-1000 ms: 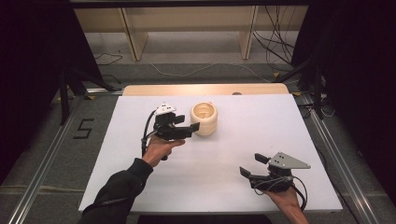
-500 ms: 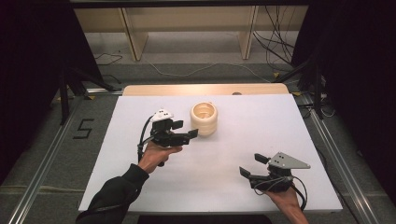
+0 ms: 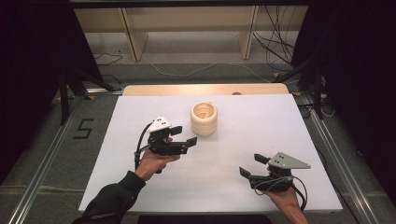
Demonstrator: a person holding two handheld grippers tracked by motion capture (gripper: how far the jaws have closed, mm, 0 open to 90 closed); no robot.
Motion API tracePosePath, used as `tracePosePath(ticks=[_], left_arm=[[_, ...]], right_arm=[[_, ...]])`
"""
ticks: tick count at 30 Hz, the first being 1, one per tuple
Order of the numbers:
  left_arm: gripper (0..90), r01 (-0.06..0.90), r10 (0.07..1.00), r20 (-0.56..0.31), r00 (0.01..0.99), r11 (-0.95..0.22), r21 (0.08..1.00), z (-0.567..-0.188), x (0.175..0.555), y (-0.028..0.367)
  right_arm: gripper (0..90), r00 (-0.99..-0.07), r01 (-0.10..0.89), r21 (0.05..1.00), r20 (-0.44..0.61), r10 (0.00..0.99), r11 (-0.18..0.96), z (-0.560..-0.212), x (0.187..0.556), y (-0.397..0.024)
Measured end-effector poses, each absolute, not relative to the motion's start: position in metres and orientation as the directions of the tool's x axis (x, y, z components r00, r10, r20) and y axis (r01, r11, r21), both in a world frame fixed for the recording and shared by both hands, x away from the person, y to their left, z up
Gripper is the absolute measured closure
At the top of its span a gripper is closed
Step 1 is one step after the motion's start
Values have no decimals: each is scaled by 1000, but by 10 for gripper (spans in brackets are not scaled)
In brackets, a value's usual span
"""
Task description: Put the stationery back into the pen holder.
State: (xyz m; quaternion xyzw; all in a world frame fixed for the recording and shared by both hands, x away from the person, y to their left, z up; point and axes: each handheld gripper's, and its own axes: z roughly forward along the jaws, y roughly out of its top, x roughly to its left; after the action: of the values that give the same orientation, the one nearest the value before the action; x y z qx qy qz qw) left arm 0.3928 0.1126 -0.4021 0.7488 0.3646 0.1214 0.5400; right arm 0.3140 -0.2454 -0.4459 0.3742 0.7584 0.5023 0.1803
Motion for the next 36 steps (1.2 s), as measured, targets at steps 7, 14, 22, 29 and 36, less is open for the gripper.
tracePosePath(ticks=[7, 14, 22, 29, 36], left_arm=[[211, 397, 673, -203, 711, -145, 906, -406, 381, 123], [197, 384, 667, -193, 720, -150, 911, -412, 374, 129], [188, 355, 660, -155, 735, -181, 917, -419, 361, 130], [180, 358, 660, -148, 737, -194, 914, -426, 353, 134], [177, 353, 658, -152, 738, -185, 917, -427, 342, 139]], right_arm=[[224, -656, 388, 896, 105, 748, 214, -446, 313, -246], [224, -660, 385, 897, 102, 745, 217, -446, 313, -245], [223, -665, 383, 898, 105, 740, 217, -446, 313, -244], [222, -665, 392, 894, 115, 738, 215, -446, 313, -244], [222, -667, 394, 893, 117, 736, 216, -447, 313, -244]])
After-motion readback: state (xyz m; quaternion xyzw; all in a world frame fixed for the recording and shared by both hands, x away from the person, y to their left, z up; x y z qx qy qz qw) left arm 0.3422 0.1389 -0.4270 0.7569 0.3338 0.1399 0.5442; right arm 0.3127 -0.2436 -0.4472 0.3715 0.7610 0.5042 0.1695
